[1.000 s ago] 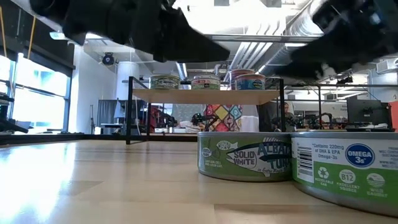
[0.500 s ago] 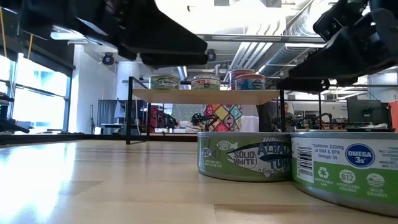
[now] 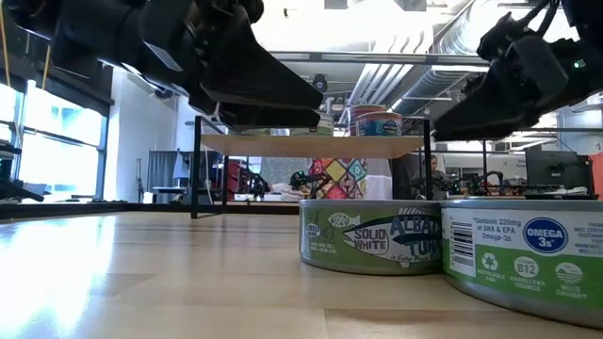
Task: Stack canned seafood by type on shelf
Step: Stack the green tuna can on top of the bottom green tuna can on the shelf
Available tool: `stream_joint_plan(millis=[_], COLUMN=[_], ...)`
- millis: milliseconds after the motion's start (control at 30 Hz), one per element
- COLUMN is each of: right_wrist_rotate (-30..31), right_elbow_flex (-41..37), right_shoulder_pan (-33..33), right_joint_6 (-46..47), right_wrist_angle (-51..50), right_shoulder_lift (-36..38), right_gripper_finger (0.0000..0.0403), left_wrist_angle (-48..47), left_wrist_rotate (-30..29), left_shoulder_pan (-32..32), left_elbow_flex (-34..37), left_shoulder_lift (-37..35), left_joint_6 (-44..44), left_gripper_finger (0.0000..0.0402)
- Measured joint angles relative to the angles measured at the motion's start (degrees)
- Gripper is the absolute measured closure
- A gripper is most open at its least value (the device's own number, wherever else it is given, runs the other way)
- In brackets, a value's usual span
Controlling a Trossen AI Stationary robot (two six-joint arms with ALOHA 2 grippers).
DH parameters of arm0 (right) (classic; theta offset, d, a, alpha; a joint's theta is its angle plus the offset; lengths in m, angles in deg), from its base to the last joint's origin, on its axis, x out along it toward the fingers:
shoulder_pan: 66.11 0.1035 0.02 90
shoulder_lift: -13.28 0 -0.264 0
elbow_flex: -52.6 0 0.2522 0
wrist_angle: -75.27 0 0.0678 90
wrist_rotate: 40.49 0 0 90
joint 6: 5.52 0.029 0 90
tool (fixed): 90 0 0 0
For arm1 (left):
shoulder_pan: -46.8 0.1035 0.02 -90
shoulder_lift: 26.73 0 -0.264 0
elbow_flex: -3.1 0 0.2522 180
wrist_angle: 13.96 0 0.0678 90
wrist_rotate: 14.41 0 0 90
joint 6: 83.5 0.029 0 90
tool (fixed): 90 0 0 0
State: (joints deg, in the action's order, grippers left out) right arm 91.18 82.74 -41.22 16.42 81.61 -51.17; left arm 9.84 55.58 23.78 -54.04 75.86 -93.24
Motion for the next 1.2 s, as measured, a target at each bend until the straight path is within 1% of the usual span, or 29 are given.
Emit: stream_joint_plan(millis=[133, 200, 267, 333, 533, 633, 800, 900, 1033, 1200], right_wrist_rotate=[1.25, 1.38, 1.38, 1.38, 0.0, 0.09, -0.32, -1.62, -2.71, -2.94], right_elbow_flex=[5.3, 7.93, 9.67, 10.12, 8.08, 6.9, 4.66, 3.95, 2.59, -1.09], right_shoulder_pan=[-1.29, -2.14, -3.06, -4.04, -6.35, -7.62, -8.93, -8.9, -8.85, -8.77], right_joint_6=[13.41, 19.06, 22.93, 24.5, 24.88, 26.95, 29.15, 29.29, 29.22, 27.26], right_wrist_angle=[-31.4, -43.89, -52.17, -56.06, -56.35, -56.79, -56.79, -56.52, -53.45, -44.21], right_shoulder_lift=[8.76, 11.23, 12.52, 12.84, 12.58, 12.6, 12.6, 12.6, 12.6, 12.6], right_gripper_finger=[0.0112, 0.0112, 0.0112, 0.0112, 0.0112, 0.0112, 0.0112, 0.0112, 0.0112, 0.0112], left_wrist_angle=[-0.16, -0.29, -0.29, -0.43, -1.03, -0.88, -0.9, -0.89, -0.9, -0.92], left_wrist_rotate=[0.0, -0.07, -0.11, -0.11, -0.11, -0.55, -1.48, -1.44, -1.23, -0.7], left_shoulder_pan=[0.93, 0.95, 0.8, 0.34, -1.65, -2.28, -2.24, -2.28, -2.59, -2.69], left_elbow_flex=[0.0, 0.0, 0.0, 0.0, 0.0, 0.0, 0.0, 0.0, 0.0, 0.0], left_shoulder_lift=[0.0, 0.0, 0.0, 0.0, 0.0, 0.0, 0.0, 0.0, 0.0, 0.0], left_joint_6=[0.38, 1.05, 2.45, 3.36, 5.99, 6.53, 7.41, 8.83, 10.93, 12.44], left_gripper_finger=[0.019, 0.019, 0.019, 0.019, 0.019, 0.019, 0.019, 0.019, 0.019, 0.019])
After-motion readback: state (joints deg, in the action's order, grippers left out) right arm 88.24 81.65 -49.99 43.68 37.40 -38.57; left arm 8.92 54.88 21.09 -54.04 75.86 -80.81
